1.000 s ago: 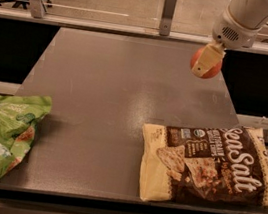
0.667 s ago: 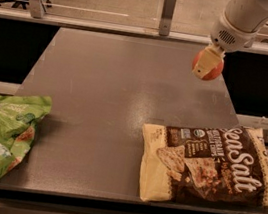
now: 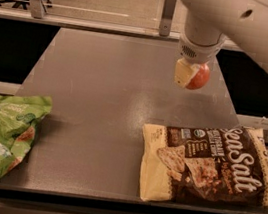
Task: Move apple near brown chip bag
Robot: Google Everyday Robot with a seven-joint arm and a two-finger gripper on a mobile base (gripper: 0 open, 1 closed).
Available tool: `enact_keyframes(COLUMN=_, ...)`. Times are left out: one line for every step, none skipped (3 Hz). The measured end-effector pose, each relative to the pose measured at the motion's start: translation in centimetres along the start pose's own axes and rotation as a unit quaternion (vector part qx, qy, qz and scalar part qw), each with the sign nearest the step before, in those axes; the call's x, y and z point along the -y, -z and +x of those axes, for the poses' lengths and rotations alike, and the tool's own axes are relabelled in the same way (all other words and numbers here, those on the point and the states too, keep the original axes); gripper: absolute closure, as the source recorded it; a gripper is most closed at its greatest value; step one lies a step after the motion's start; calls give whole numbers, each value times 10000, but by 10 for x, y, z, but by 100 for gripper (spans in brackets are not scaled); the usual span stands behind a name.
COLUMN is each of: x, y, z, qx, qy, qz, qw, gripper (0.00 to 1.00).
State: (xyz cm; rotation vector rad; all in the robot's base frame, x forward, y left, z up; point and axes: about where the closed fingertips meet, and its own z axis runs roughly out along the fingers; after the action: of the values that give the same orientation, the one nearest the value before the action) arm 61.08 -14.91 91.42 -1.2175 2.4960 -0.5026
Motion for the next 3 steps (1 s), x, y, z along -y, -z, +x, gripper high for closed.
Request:
enact_keyframes(x=-16, y=-19, z=14, qx=-808, qy=-528, qz=89, qw=9953, gripper=100)
enact_keyframes(x=-17, y=-16, z=20, qx=-902, qy=-954, qz=101, qw=9913, gripper=100)
enact_keyframes(x=1, y=-36, z=49, qx=-988, qy=-1349, qz=-415, qw=9850, gripper=100)
